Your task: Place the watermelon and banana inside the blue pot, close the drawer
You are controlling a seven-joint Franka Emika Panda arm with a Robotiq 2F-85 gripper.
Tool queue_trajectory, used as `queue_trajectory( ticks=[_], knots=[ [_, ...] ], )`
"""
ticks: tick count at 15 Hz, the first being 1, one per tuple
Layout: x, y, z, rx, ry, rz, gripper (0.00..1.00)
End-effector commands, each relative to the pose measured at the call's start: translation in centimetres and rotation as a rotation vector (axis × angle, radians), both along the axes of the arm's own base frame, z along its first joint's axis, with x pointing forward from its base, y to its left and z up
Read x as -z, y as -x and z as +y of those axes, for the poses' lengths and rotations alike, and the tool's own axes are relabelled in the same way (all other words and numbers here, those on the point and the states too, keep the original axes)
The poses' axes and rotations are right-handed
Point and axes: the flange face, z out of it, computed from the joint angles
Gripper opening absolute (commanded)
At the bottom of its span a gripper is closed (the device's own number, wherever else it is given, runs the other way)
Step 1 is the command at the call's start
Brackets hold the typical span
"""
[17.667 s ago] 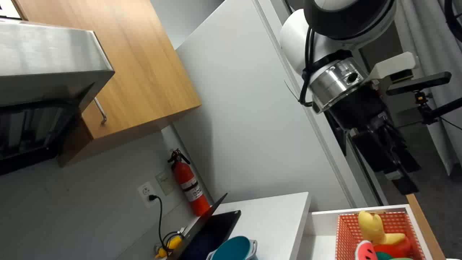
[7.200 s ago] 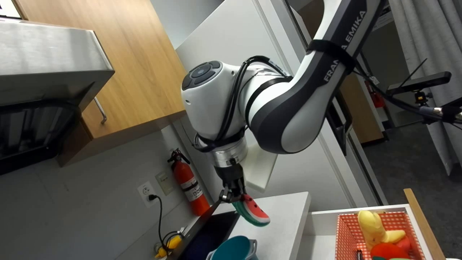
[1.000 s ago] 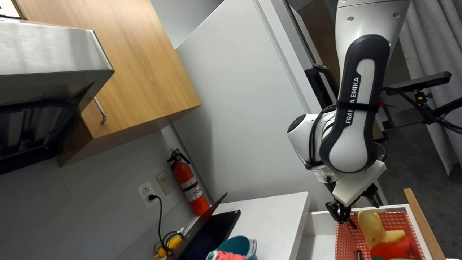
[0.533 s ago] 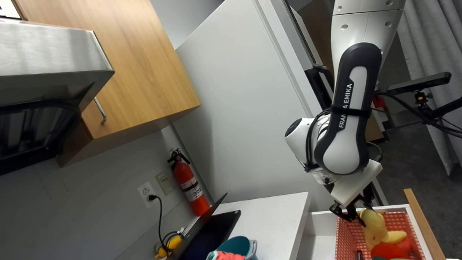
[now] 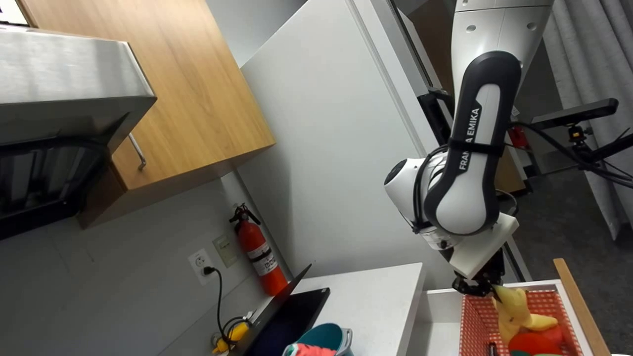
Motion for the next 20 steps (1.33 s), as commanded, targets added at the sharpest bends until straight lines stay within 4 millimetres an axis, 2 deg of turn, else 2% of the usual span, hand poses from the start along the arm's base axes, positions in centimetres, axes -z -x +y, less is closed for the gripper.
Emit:
queue_trajectory(
  ticks=[1,6,13,17,20],
  knots=[
    [-2.9,1.6,1.7,-0.067,-0.006,0.015,0.02],
    [-7.9,2.6,4.0,-0.152,0.027,-0.041,0.02],
    [-16.0,1.8,8.5,-0.390,0.217,-0.212,0.02],
    [-18.8,1.1,12.3,-0.525,0.312,-0.291,0.02],
    [-20.2,0.3,15.2,-0.616,0.372,-0.353,0.02]
  ],
)
